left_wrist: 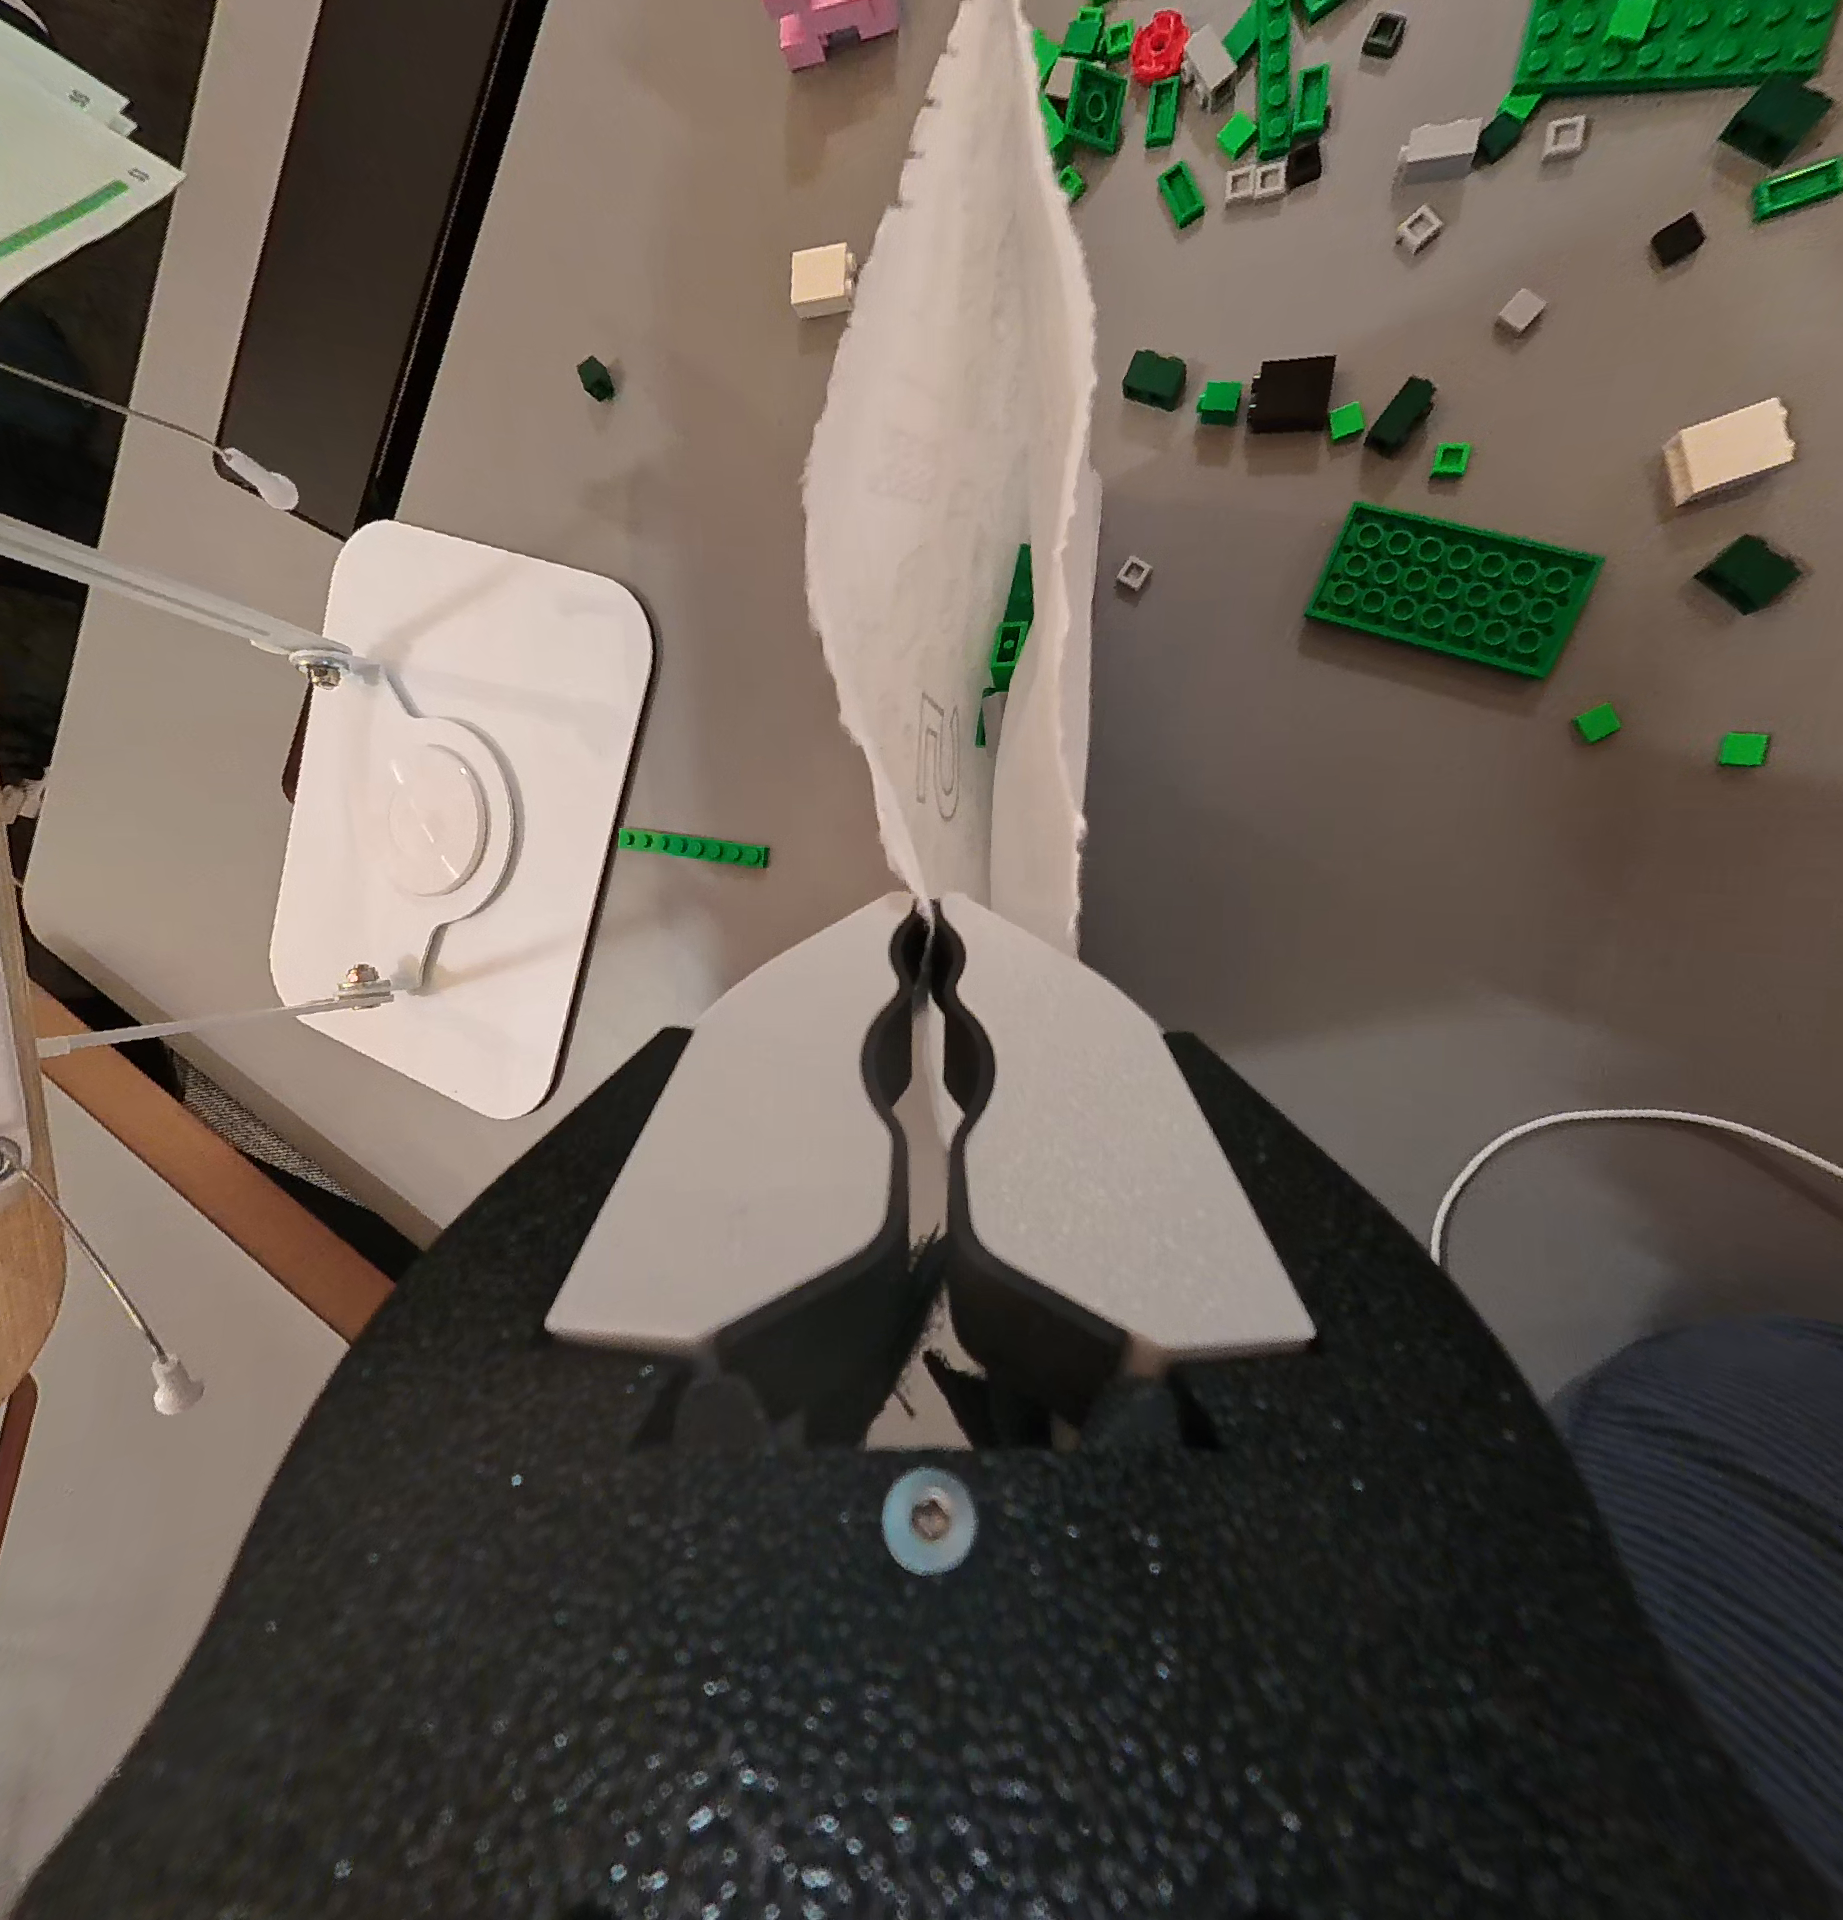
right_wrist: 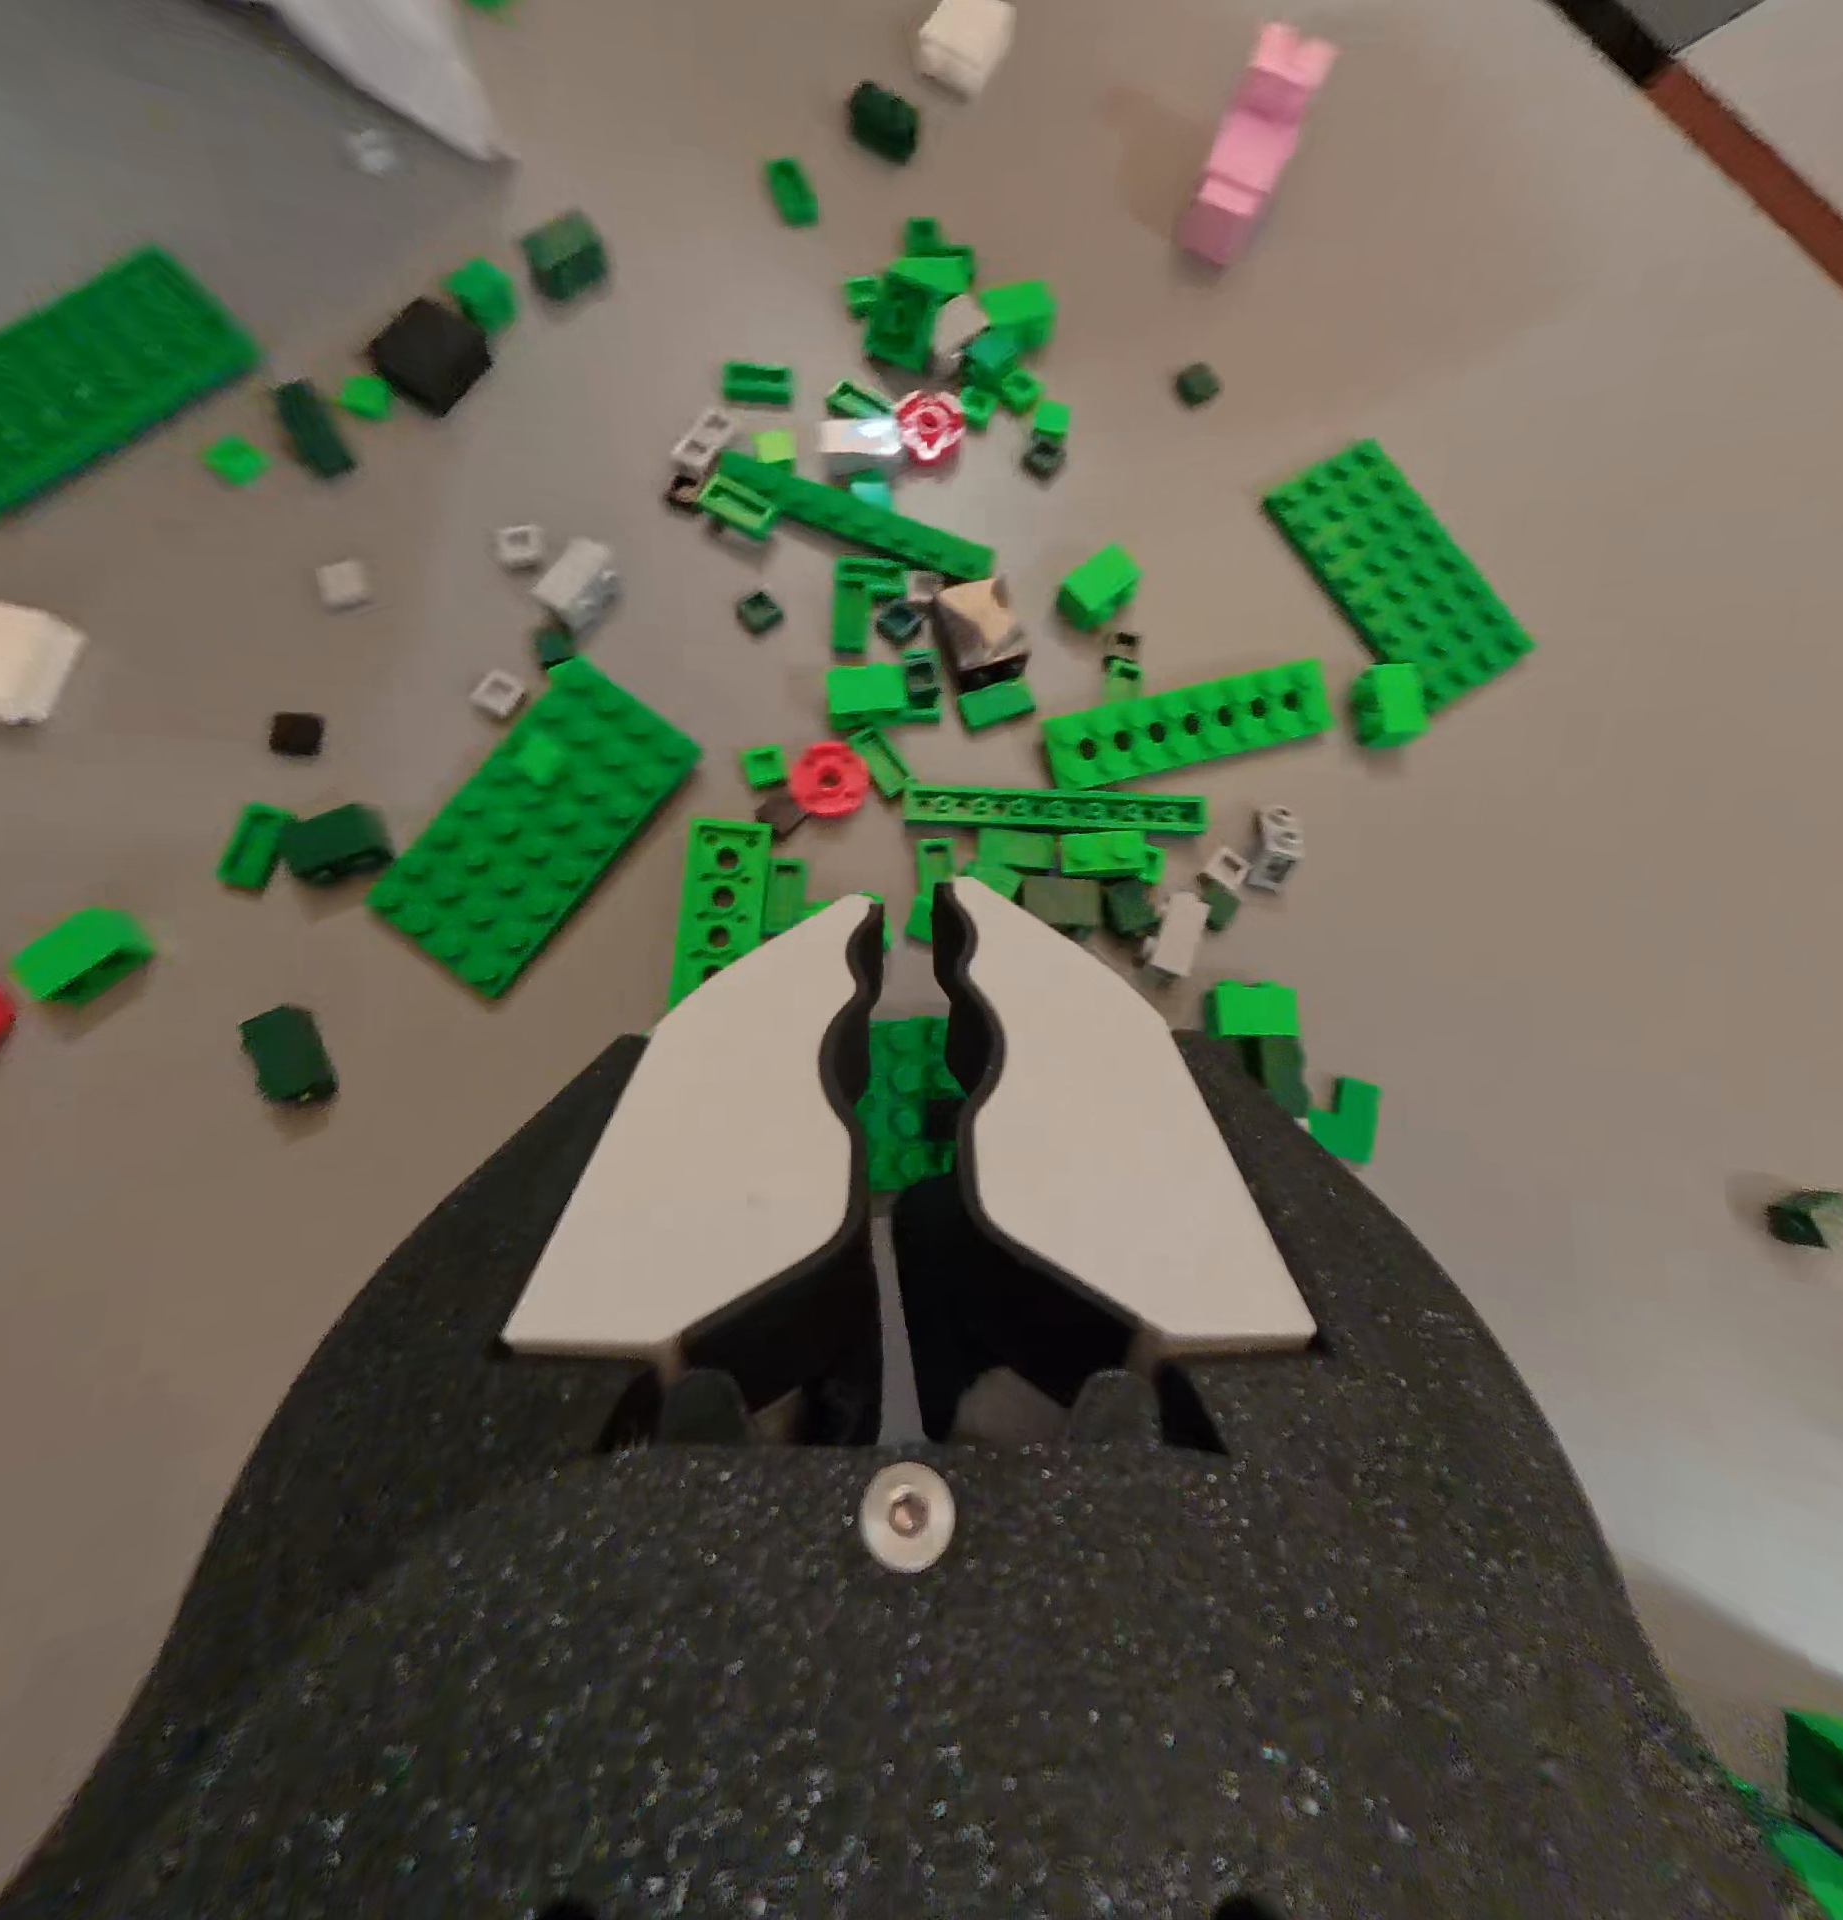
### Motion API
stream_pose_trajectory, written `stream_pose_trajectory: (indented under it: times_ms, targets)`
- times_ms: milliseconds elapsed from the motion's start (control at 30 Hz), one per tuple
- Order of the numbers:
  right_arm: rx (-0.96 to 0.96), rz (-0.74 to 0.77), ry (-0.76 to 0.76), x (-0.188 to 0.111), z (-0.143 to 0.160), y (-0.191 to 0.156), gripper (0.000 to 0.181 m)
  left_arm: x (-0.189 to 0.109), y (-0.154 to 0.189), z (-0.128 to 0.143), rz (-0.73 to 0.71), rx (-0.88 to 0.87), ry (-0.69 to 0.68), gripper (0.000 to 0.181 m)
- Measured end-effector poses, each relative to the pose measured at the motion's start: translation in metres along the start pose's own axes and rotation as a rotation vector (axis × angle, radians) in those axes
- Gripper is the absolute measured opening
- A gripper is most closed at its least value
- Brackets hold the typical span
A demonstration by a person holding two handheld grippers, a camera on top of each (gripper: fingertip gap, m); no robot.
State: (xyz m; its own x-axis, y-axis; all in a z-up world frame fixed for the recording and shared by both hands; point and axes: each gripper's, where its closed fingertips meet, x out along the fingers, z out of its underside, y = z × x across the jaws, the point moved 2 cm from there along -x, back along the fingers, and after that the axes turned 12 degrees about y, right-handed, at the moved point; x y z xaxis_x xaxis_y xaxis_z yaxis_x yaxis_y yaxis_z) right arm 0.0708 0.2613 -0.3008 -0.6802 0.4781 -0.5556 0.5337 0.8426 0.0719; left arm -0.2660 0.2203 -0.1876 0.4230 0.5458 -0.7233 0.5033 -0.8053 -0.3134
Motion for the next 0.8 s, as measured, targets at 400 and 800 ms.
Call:
stream_pose_trajectory:
  times_ms: [400, 800]
  targets:
    - [-0.144, -0.017, -0.033, 0.042, -0.042, -0.003, 0.019, 0.000, 0.001, 0.000, 0.002, 0.003, -0.004, 0.000]
    - [-0.133, -0.040, -0.026, 0.104, -0.073, 0.020, 0.018, 0.001, 0.000, 0.000, -0.004, 0.002, -0.010, 0.000]
